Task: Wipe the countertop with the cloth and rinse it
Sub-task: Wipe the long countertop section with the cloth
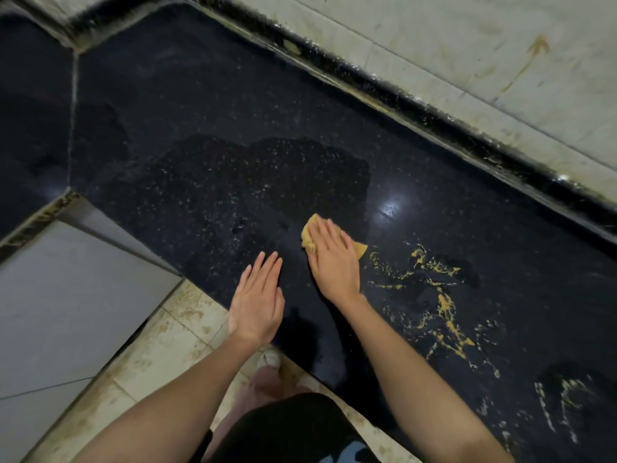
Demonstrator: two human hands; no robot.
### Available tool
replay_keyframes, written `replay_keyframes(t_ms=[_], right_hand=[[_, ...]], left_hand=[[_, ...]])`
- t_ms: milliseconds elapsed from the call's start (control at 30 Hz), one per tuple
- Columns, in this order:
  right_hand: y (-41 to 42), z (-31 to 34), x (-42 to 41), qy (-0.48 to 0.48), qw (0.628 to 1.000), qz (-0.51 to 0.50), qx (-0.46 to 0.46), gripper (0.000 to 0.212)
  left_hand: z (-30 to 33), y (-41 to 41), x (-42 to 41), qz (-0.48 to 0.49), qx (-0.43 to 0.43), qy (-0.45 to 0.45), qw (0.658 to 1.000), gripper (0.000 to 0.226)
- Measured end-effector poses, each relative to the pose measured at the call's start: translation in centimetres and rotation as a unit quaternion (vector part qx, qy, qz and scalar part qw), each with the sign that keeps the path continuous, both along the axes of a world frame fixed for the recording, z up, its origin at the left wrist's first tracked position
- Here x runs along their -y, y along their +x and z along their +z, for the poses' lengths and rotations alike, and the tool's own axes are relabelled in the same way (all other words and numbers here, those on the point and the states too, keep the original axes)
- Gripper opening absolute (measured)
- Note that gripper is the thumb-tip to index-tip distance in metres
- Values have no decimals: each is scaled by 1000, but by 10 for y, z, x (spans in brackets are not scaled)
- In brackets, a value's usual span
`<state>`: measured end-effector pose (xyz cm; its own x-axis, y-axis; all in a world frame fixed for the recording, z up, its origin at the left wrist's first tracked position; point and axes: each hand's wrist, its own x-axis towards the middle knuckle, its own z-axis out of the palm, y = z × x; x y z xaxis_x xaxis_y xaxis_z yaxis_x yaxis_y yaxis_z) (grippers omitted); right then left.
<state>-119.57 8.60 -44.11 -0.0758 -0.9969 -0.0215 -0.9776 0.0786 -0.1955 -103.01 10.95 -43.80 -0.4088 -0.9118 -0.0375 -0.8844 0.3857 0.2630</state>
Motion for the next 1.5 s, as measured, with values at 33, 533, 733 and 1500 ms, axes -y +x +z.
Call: replay_keyframes(t_ms=[33,533,733,1500], right_hand=[[4,-1,-14,-10,1000,18,9,47],[-30,20,-128,-143,967,16,212,38],[-161,42,-124,-158,933,-278,165,38],[-202,7,-97,27,992,-115,34,54]], left_hand=[[0,0,0,0,-3,0,1000,52],[20,-24,-8,-112,-31,-24,993,51],[6,-55,-23,-180,23,3,983,52],[-2,-57,-19,-184,78,3,980,56]])
